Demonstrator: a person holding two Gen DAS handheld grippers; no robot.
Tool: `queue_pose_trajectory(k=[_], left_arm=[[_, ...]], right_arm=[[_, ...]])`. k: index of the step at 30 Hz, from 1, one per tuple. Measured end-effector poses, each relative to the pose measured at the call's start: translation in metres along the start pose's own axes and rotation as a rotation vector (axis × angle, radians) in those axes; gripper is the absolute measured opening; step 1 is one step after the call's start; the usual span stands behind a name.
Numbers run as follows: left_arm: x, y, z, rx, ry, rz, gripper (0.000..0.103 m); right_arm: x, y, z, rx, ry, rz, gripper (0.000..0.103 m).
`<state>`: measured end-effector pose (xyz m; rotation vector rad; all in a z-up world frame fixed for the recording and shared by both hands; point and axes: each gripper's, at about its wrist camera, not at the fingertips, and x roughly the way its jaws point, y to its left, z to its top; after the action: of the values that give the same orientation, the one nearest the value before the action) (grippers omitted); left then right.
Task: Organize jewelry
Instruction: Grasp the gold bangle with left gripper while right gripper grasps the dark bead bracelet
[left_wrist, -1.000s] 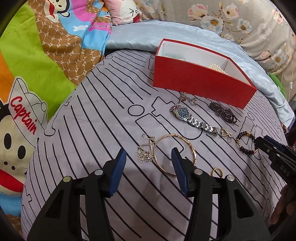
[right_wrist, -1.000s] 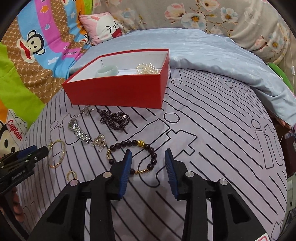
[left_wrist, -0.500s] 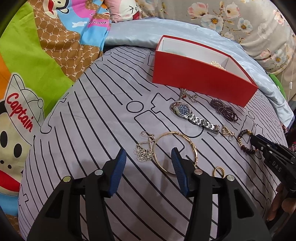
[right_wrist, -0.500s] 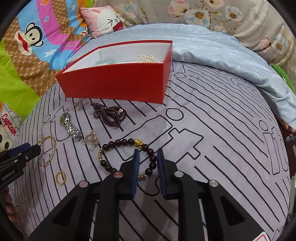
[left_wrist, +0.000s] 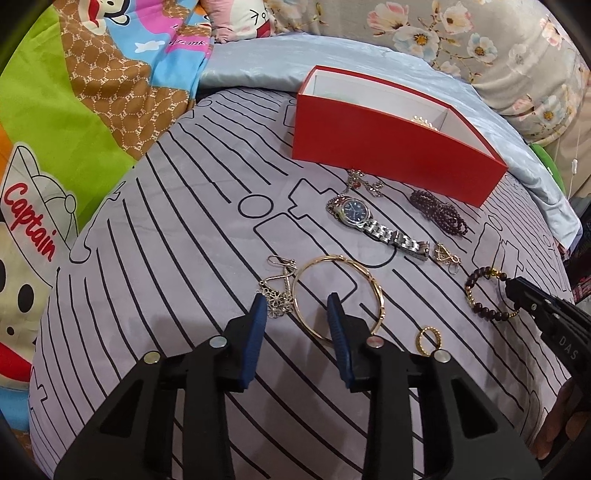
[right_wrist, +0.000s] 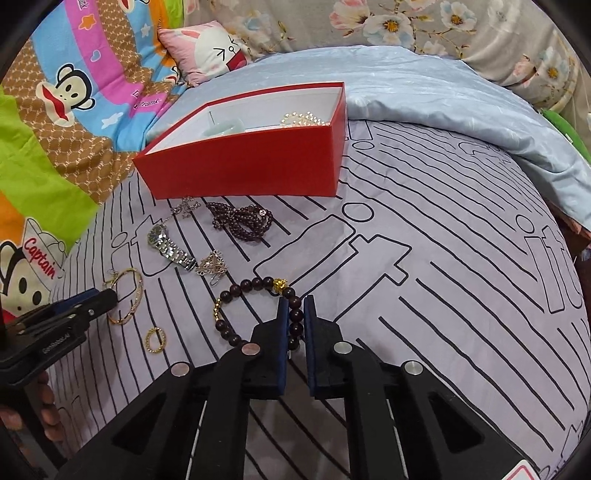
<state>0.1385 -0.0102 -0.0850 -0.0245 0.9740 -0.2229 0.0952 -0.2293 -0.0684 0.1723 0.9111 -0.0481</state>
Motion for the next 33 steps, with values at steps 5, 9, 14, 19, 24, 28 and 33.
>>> queue_pose_trajectory(k=[5, 9, 14, 19, 24, 28, 33], left_arm=[[-0.001, -0.003, -0.002, -0.002, 0.006, -0.023, 0.014], [-0.002, -0.006, -0.005, 0.006, 0.008, -0.029, 0.006], [-0.006, -0.007, -0.007, 0.002, 0.012, -0.049, 0.0], [-0.01, -0.01, -0.011, 0.016, 0.02, -0.068, 0.002], [-0.013, -0.013, -0.018, 0.022, 0.022, -0.058, 0.018], [-0.013, -0.016, -0.02, 0.035, 0.013, -0.045, 0.023], [-0.01, -0.019, -0.02, 0.055, -0.001, -0.029, 0.013]], right_arm=[[-0.004, 0.001, 0.0, 0.007, -0.002, 0.013, 0.007], [-0.003, 0.001, -0.001, 0.011, 0.004, 0.019, 0.007], [-0.007, 0.001, -0.005, 0.015, 0.003, 0.03, 0.007], [-0.01, 0.003, -0.007, 0.012, 0.002, 0.041, 0.007], [-0.011, 0.003, -0.008, 0.017, 0.001, 0.05, 0.007], [-0.013, 0.002, -0.009, 0.021, -0.001, 0.052, 0.007], [-0.015, 0.002, -0.008, 0.022, -0.005, 0.053, 0.007]])
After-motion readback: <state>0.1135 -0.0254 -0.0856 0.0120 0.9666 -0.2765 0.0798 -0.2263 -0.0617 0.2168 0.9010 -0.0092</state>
